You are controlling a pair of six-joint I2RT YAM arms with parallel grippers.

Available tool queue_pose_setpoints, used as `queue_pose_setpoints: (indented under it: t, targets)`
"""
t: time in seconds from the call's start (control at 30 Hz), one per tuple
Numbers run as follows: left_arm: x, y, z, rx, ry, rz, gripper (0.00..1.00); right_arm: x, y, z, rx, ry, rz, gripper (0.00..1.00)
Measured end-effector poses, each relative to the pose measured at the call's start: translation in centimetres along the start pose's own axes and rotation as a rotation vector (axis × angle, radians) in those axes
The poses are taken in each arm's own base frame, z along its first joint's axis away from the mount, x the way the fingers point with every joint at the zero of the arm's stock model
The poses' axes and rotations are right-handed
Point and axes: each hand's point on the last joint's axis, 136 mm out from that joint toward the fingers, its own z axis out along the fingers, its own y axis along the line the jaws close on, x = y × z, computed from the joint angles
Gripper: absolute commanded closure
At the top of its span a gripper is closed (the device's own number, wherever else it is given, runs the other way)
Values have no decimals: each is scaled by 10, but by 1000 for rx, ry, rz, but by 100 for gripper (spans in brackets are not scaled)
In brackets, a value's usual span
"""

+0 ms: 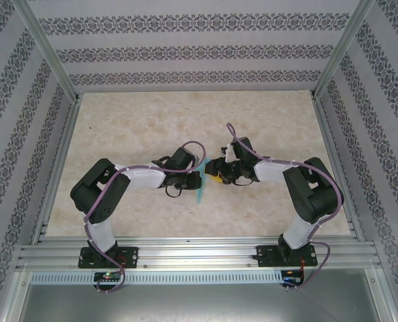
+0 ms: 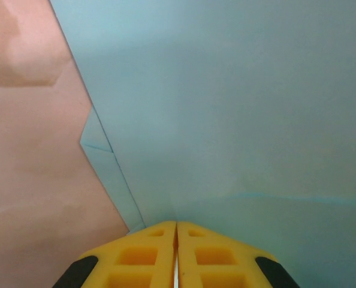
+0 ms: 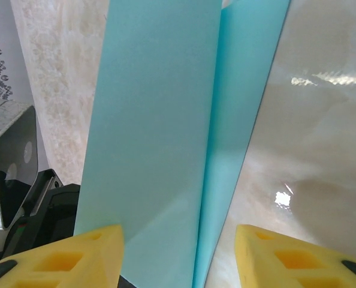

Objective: Fold a paper plane with a square sheet of paper (fold left side to right side)
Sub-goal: Fold the wing for the fifth time at the center of the table.

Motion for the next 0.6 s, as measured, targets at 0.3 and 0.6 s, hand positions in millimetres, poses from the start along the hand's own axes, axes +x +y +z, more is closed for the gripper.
queue_pose_setpoints:
  t: [0.3,0.6]
  targets:
    - [0,0,0,0,0,0,89,1,-4,5,3,10,14,47]
    - [0,0,0,0,0,0,88,2,-12,13,11,23,30,47]
